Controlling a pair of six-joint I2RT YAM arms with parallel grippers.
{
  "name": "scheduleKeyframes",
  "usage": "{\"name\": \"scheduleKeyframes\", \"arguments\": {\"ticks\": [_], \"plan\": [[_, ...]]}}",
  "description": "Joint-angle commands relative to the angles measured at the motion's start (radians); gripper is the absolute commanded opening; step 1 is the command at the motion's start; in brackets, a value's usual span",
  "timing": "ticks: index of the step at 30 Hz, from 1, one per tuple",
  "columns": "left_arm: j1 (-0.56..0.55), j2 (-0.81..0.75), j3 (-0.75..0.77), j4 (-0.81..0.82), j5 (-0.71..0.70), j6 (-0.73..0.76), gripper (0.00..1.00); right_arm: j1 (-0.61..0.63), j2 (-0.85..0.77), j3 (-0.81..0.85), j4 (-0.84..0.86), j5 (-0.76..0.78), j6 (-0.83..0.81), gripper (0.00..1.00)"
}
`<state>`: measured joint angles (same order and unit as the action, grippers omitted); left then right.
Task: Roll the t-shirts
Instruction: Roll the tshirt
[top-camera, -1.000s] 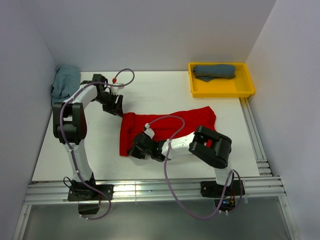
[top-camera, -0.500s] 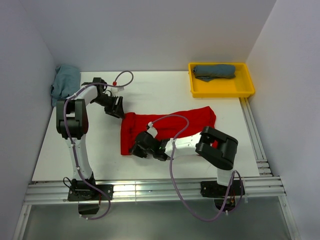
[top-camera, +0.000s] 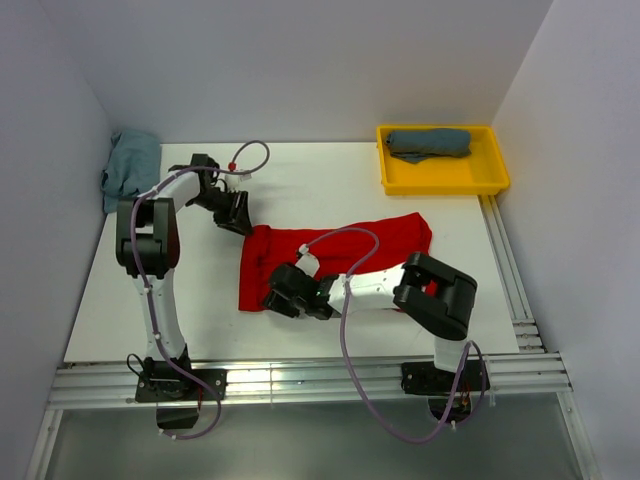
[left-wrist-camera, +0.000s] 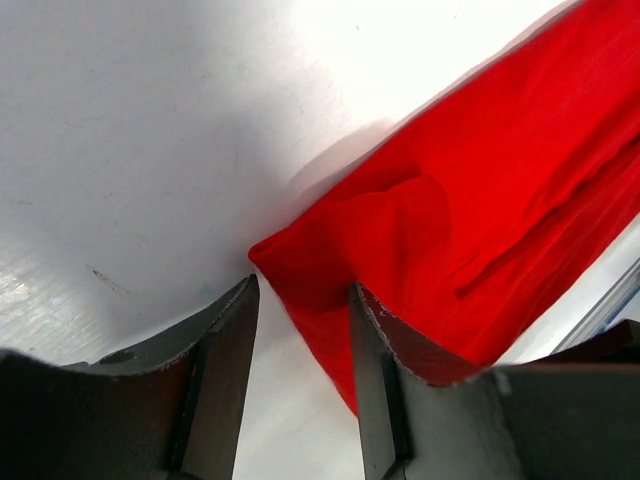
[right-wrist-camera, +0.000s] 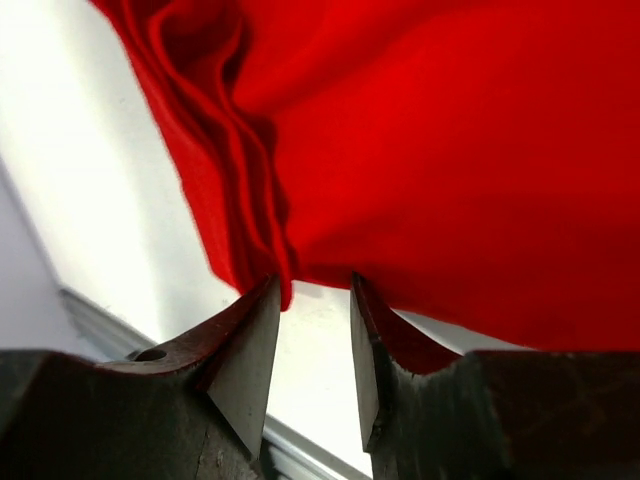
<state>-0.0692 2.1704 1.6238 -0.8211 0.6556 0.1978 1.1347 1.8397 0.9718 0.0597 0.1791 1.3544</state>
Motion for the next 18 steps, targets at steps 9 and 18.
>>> {"name": "scheduleKeyframes", "arguments": {"ticks": [9,18], "plan": [[0.009,-0.084,0.077,0.039,-0.033,-0.087,0.56,0.028,0.022,0.501,-0.507,0.301,-0.214,0.42],[0.127,-0.077,0.195,0.045,-0.022,-0.234,0.57,-0.001,0.360,0.967,-0.707,0.401,-0.429,0.41]]}}
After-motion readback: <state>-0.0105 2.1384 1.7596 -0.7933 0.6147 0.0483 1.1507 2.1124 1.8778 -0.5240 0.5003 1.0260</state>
